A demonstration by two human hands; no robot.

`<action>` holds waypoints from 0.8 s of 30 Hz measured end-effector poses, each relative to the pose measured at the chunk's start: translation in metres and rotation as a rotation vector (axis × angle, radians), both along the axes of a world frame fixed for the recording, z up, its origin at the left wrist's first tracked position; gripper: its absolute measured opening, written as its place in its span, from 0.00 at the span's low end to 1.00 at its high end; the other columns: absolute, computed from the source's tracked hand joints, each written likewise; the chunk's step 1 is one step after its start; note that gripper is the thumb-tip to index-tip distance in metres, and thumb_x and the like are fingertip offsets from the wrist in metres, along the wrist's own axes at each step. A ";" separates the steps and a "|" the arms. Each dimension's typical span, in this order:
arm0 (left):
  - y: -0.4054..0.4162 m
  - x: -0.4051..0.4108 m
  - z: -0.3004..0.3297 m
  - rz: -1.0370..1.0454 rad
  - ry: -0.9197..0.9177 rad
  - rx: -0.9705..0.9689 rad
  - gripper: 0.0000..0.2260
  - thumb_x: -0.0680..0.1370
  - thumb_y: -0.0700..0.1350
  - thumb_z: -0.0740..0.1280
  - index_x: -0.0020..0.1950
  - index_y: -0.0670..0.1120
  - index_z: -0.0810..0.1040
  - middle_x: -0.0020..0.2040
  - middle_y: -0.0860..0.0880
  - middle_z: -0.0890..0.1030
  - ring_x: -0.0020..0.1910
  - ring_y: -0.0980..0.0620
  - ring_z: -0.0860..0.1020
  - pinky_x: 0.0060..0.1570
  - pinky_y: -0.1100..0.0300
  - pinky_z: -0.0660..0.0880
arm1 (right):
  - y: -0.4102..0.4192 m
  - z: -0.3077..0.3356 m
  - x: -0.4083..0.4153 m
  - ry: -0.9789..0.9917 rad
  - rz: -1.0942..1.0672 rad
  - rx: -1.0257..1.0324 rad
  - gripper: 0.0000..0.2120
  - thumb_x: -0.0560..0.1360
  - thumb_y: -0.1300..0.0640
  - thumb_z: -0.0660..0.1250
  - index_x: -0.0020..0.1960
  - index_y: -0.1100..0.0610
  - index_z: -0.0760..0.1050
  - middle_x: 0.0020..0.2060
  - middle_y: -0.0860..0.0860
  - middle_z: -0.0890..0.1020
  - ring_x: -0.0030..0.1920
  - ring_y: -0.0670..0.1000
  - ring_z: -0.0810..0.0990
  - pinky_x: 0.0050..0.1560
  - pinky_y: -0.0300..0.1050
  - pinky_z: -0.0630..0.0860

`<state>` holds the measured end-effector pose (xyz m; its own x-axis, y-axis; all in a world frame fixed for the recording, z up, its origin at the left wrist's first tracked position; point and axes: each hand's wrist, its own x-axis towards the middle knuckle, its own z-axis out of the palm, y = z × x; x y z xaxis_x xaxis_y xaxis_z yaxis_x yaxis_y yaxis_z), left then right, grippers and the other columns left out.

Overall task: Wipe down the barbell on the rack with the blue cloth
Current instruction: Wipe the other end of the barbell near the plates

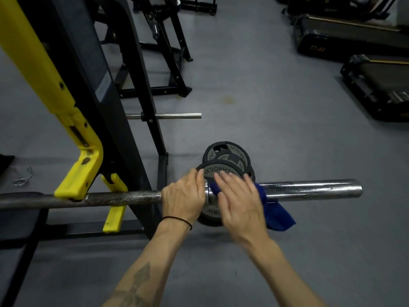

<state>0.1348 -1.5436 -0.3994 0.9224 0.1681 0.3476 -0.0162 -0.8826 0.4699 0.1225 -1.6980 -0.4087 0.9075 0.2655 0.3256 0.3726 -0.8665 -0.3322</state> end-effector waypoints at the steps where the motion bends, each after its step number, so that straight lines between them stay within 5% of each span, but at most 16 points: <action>1: 0.000 0.000 0.000 -0.003 -0.029 -0.004 0.16 0.84 0.52 0.48 0.39 0.51 0.67 0.28 0.51 0.75 0.24 0.45 0.75 0.29 0.59 0.61 | -0.016 0.002 0.008 0.023 -0.076 0.002 0.24 0.84 0.50 0.51 0.70 0.55 0.78 0.69 0.52 0.79 0.71 0.52 0.75 0.80 0.53 0.53; 5: 0.002 -0.002 -0.005 -0.055 -0.078 0.001 0.15 0.84 0.50 0.52 0.39 0.49 0.69 0.28 0.52 0.72 0.23 0.49 0.72 0.25 0.60 0.60 | 0.006 0.006 0.018 0.111 -0.429 0.071 0.28 0.81 0.47 0.46 0.60 0.55 0.84 0.65 0.49 0.82 0.70 0.52 0.74 0.81 0.57 0.47; 11: 0.007 -0.002 -0.006 -0.096 -0.061 0.017 0.15 0.84 0.51 0.51 0.42 0.49 0.70 0.30 0.52 0.74 0.25 0.50 0.73 0.25 0.60 0.63 | 0.018 0.010 0.005 0.069 -0.053 0.040 0.24 0.83 0.50 0.50 0.69 0.54 0.79 0.66 0.49 0.81 0.69 0.50 0.76 0.79 0.54 0.54; 14: 0.007 -0.002 -0.004 -0.099 -0.072 0.004 0.14 0.84 0.51 0.52 0.42 0.48 0.69 0.31 0.53 0.73 0.24 0.51 0.71 0.26 0.59 0.62 | -0.028 0.011 0.006 0.088 -0.279 0.045 0.26 0.83 0.48 0.48 0.70 0.52 0.78 0.68 0.50 0.80 0.71 0.52 0.73 0.81 0.57 0.49; 17: 0.004 -0.001 -0.005 -0.067 -0.067 0.019 0.14 0.83 0.50 0.53 0.41 0.48 0.69 0.30 0.52 0.73 0.24 0.50 0.71 0.27 0.60 0.59 | 0.013 0.005 0.001 0.102 -0.455 0.118 0.27 0.82 0.46 0.47 0.70 0.52 0.78 0.72 0.49 0.77 0.75 0.54 0.68 0.81 0.54 0.39; 20: 0.003 0.001 -0.006 -0.031 -0.028 0.015 0.14 0.83 0.51 0.52 0.41 0.49 0.69 0.29 0.51 0.75 0.24 0.47 0.75 0.27 0.60 0.60 | 0.060 0.003 -0.011 0.088 -0.275 0.182 0.24 0.83 0.50 0.50 0.71 0.54 0.77 0.72 0.49 0.76 0.76 0.53 0.69 0.81 0.52 0.41; 24: 0.005 0.001 -0.004 -0.035 0.027 -0.041 0.16 0.83 0.53 0.48 0.42 0.50 0.69 0.30 0.53 0.74 0.26 0.47 0.75 0.27 0.55 0.71 | -0.002 0.004 -0.009 0.032 -0.122 -0.036 0.23 0.83 0.50 0.52 0.73 0.51 0.75 0.73 0.50 0.76 0.74 0.53 0.71 0.79 0.57 0.51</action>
